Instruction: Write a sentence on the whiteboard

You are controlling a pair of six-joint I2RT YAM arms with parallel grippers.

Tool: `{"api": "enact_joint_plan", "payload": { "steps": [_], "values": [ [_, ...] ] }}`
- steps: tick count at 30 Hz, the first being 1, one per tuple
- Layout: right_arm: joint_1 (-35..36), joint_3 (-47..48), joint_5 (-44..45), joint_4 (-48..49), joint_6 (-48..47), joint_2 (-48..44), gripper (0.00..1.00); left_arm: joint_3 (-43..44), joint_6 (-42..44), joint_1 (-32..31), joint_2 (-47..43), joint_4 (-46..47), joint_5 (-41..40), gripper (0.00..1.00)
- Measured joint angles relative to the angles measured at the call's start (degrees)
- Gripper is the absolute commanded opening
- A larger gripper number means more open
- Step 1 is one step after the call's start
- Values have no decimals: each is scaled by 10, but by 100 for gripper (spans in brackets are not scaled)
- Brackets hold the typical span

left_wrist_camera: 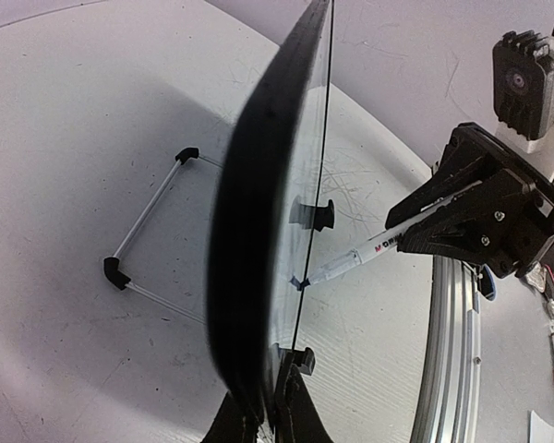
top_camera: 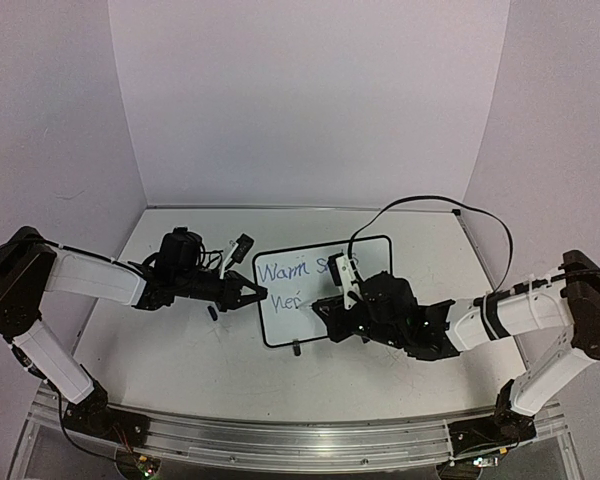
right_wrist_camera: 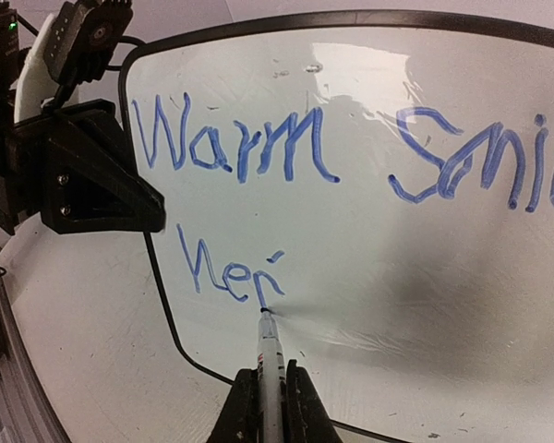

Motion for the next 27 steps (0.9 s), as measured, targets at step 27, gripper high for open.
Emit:
{"api": "enact_joint_plan", "payload": {
  "steps": [27],
  "values": [
    [-13,9,14,-3,-17,-18,0,0,0,0,0,0,0,0]
  ]
}}
